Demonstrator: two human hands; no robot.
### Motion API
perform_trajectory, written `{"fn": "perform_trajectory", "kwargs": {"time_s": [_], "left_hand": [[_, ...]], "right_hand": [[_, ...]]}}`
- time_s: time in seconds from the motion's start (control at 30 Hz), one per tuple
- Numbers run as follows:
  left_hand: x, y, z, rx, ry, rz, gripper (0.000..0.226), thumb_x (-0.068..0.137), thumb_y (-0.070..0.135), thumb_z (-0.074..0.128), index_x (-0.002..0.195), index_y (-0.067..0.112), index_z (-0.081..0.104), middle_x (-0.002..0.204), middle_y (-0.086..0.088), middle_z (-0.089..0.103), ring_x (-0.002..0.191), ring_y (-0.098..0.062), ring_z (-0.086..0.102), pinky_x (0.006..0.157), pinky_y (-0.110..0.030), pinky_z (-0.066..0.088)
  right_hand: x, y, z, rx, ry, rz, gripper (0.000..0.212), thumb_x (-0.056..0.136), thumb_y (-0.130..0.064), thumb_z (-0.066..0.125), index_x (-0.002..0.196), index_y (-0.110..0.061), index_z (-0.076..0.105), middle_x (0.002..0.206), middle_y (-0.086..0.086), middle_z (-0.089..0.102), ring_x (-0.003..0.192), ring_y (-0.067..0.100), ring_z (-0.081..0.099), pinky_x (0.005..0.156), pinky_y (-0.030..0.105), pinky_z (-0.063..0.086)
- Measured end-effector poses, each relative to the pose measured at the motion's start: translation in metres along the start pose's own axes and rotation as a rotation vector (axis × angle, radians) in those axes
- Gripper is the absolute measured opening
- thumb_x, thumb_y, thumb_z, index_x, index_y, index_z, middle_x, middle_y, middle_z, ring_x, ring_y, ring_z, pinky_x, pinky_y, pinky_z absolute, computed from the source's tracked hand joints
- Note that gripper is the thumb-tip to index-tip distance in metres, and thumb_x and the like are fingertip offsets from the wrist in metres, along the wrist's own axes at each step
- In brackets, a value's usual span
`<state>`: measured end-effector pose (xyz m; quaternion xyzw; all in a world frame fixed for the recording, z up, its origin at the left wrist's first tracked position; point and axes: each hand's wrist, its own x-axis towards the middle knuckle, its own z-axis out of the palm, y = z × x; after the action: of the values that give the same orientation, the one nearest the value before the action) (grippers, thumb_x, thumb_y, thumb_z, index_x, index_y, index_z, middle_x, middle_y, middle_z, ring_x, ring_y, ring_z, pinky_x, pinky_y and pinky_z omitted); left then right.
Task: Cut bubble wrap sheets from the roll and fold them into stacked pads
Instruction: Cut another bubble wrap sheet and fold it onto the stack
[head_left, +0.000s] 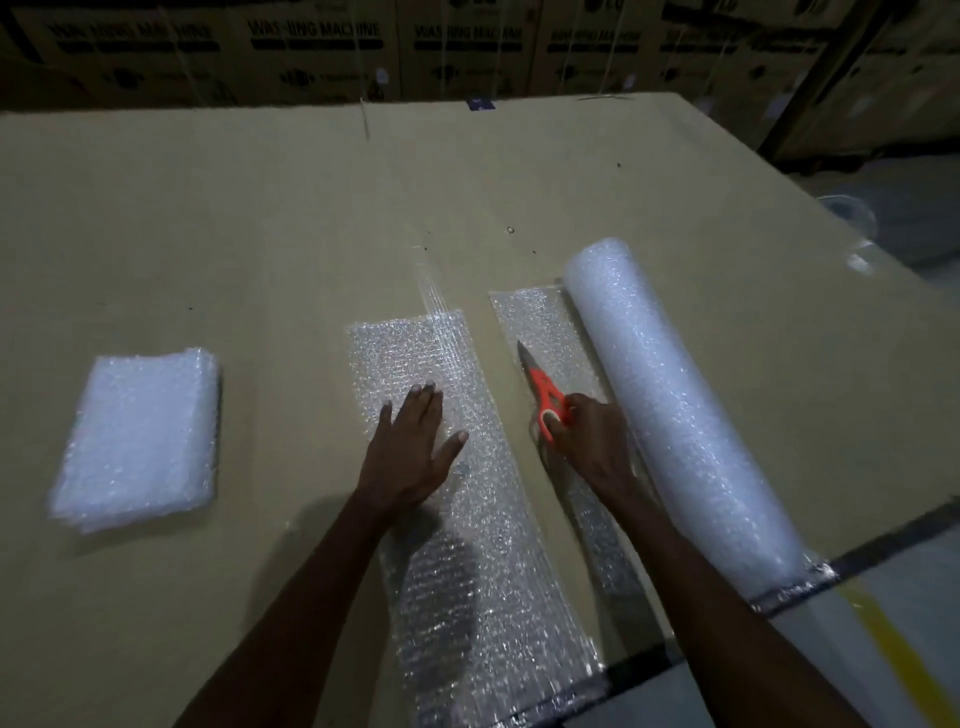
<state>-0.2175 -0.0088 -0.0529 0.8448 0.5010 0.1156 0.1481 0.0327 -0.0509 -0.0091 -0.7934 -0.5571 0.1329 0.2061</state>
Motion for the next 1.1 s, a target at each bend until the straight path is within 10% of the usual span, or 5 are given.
{"fn": "perform_trajectory", "kwargs": {"time_s": [0.33, 0.53, 0.7, 0.87, 1.1], "left_hand": [[-0.091, 0.033, 0.045, 0.154, 0.136, 0.043, 0.074, 0.103, 0.058, 0.028, 0.138, -0.001, 0.056, 0.149, -0.018, 0.047, 0.138, -0.032, 0.046, 0.108, -0.057, 0.037], [-0.075, 0.029, 0.037, 0.140, -0.016, 0.000, 0.086, 0.098, 0.069, 0.015, 0.154, 0.006, 0.032, 0.164, -0.009, 0.020, 0.151, -0.025, 0.021, 0.121, -0.048, 0.010], [-0.049, 0.027, 0.019, 0.234, -0.068, -0.045, 0.091, 0.095, 0.069, 0.000, 0.157, 0.007, 0.022, 0.166, -0.010, 0.015, 0.154, -0.025, 0.010, 0.121, -0.051, 0.006], [-0.076, 0.041, 0.013, 0.236, -0.006, -0.128, 0.078, 0.104, 0.053, 0.009, 0.142, -0.001, 0.050, 0.151, -0.020, 0.044, 0.139, -0.035, 0.044, 0.108, -0.060, 0.036], [-0.125, 0.023, 0.025, 0.242, -0.087, -0.200, 0.077, 0.105, 0.057, 0.011, 0.142, 0.002, 0.050, 0.151, -0.017, 0.046, 0.136, -0.033, 0.049, 0.099, -0.062, 0.043]], "right_hand": [[-0.022, -0.005, 0.016, -0.226, -0.018, -0.143, 0.032, 0.105, -0.022, 0.045, 0.125, 0.000, 0.059, 0.108, 0.019, 0.061, 0.094, 0.039, 0.064, 0.075, 0.042, 0.051], [-0.048, 0.007, 0.019, -0.096, 0.086, -0.479, 0.019, 0.094, -0.016, 0.058, 0.102, -0.001, 0.065, 0.096, 0.020, 0.066, 0.080, 0.038, 0.065, 0.056, 0.038, 0.050], [-0.079, 0.003, 0.038, -0.047, -0.088, -0.664, 0.048, 0.094, -0.034, 0.048, 0.121, 0.002, 0.064, 0.123, 0.025, 0.065, 0.106, 0.039, 0.066, 0.083, 0.046, 0.058], [-0.085, 0.011, 0.069, -0.206, -0.312, -0.602, 0.076, 0.098, -0.055, 0.032, 0.148, 0.000, 0.047, 0.158, 0.025, 0.038, 0.146, 0.040, 0.038, 0.118, 0.060, 0.023], [-0.081, -0.003, 0.075, -0.281, -0.367, -0.667, 0.095, 0.095, -0.075, 0.010, 0.163, -0.008, 0.001, 0.169, 0.013, -0.012, 0.157, 0.026, -0.013, 0.120, 0.048, -0.019]]}}
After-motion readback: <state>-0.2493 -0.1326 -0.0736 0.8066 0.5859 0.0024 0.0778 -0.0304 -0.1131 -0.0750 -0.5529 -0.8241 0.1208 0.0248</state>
